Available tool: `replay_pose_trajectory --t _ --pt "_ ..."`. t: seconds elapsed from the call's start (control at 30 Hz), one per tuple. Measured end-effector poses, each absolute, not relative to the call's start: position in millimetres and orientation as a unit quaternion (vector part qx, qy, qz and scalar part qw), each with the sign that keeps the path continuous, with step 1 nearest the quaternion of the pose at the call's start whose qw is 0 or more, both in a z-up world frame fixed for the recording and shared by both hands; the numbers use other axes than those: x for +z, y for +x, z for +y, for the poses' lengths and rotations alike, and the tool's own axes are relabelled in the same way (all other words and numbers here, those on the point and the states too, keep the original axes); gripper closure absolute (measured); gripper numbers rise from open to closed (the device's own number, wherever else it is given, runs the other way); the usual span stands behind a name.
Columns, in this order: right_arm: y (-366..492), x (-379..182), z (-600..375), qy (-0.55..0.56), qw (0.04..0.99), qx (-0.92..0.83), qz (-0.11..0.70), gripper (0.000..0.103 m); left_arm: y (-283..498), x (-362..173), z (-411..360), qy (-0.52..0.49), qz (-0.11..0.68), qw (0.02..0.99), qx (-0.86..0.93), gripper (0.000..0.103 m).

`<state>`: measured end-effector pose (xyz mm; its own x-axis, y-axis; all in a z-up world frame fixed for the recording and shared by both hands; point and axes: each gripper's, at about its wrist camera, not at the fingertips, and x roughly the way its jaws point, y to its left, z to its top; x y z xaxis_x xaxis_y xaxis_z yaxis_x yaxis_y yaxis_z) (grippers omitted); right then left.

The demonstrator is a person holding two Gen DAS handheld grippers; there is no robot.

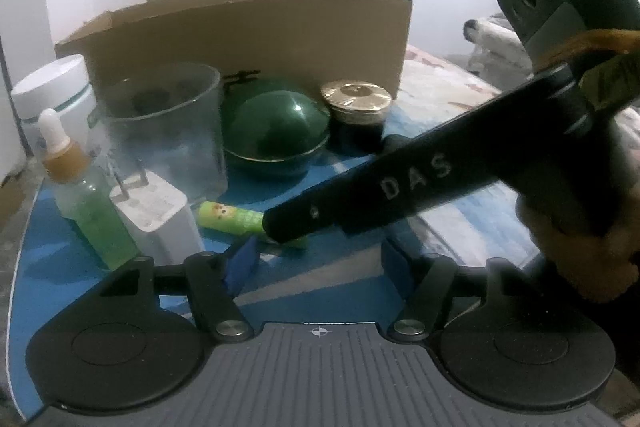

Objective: Organize rigid objects
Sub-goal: 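Grasp the green-and-white glue stick with the right gripper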

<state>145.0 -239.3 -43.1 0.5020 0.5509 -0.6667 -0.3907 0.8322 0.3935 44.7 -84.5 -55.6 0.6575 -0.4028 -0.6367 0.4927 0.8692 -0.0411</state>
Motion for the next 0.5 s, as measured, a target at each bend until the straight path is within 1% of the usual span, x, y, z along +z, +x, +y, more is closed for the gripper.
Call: replay_pose_trajectory --t 0.03,0.1,0.17,0.37,0.5 --pt "144.2 -43.3 -238.0 0.094 0.861 0.276 0.416 0.071 44.3 -55.8 -84.4 0.069 0.331 0.908 -0.245 0.040" --pt "142.5 -43.8 -236.6 0.098 0.857 0.284 0.419 0.081 42.1 -55.9 -84.4 0.071 0.329 0.909 -0.247 0.042" --pt "137.7 -45.6 -236.1 0.101 0.850 0.293 0.427 0.084 39.6 -55.2 -85.0 0.072 0.329 0.907 -0.252 0.043" --pt "110.7 -44.8 -241.7 0.113 0.837 0.300 0.444 0.084 22.5 -51.1 -82.5 0.070 0.341 0.894 -0.283 0.043" --pt "105.2 -43.1 -251.0 0.132 0.835 0.283 0.453 0.081 16.0 -50.9 -84.5 0.082 0.337 0.897 -0.275 0.042"
